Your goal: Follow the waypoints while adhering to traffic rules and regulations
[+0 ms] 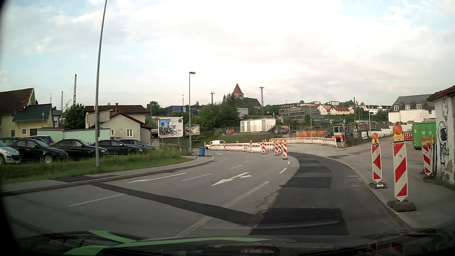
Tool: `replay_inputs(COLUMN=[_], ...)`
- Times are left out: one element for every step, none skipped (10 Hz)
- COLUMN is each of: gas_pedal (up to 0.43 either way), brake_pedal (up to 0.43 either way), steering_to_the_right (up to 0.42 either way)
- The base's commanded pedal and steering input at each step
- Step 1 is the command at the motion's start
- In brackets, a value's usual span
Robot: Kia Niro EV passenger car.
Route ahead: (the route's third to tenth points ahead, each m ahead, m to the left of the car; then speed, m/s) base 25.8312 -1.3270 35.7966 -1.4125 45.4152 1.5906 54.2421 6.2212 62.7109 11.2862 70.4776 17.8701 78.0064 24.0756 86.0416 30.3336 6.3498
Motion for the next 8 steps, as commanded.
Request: replay_inputs(gas_pedal=[0.020, 0.000, 0.000, 0.000, 0.000, 0.000, 0.000, 0.000], brake_pedal=[0.000, 0.000, 0.000, 0.000, 0.000, 0.000, 0.000, 0.000], steering_to_the_right=[0.129, 0.138, 0.141, 0.141, 0.141, 0.140, 0.138, 0.129])
